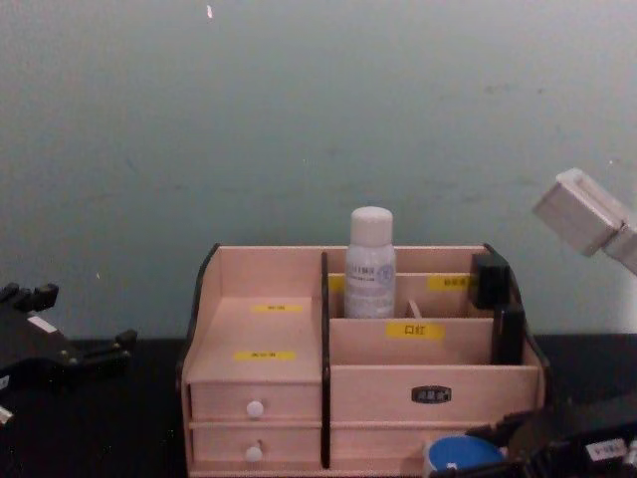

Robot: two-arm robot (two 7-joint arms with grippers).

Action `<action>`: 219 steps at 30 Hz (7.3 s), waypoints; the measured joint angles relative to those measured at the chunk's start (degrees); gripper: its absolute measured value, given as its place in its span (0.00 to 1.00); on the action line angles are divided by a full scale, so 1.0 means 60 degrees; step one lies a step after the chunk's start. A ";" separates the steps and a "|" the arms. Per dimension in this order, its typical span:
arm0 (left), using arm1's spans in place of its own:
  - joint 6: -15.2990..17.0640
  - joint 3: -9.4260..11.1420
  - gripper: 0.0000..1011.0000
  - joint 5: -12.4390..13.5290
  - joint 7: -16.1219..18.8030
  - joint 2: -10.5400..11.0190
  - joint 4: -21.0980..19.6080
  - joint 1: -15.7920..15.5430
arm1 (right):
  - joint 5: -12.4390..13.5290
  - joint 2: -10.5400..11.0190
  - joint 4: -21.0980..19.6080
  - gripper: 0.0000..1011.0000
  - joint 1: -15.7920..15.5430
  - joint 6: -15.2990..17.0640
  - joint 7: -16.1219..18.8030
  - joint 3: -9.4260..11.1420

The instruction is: Pick up the facial cleanser and watermelon frost from the table and place them into the tiered storage box.

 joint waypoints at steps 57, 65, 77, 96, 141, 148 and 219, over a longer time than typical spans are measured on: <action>0.0000 0.0000 0.99 0.0000 0.0000 0.0000 0.0000 -0.0001 | 0.1084 -0.1272 0.0949 0.71 0.2629 -0.0500 0.0496 -0.0612; 0.0000 0.0000 0.99 0.0000 0.0000 0.0000 0.0000 -0.0001 | 0.0990 -0.1846 0.1756 0.71 0.3215 -0.0565 0.0553 -0.0947; 0.0000 0.0000 0.99 0.0000 0.0000 0.0000 0.0000 0.0000 | 0.0561 -0.2737 0.3446 0.71 0.3945 -0.0905 0.0622 -0.1282; 0.0000 -0.0001 0.99 0.0000 0.0000 0.0000 0.0000 0.0000 | 0.0114 -0.3713 0.5282 0.71 0.4478 -0.1467 0.0915 -0.1279; 0.0000 0.0000 0.99 0.0000 -0.0001 0.0000 0.0000 -0.0001 | -0.0110 -0.3940 0.5719 0.99 0.4542 -0.1567 0.0931 -0.1144; 0.0000 0.0000 0.99 0.0000 -0.0001 0.0000 0.0000 -0.0001 | -0.0078 -0.3894 0.5539 0.99 0.4460 -0.1535 0.0935 -0.1069; 0.0000 0.0000 0.99 0.0000 0.0000 0.0000 0.0000 -0.0001 | 0.0229 -0.0245 -0.0519 0.99 -0.1907 -0.3449 -0.4301 0.2632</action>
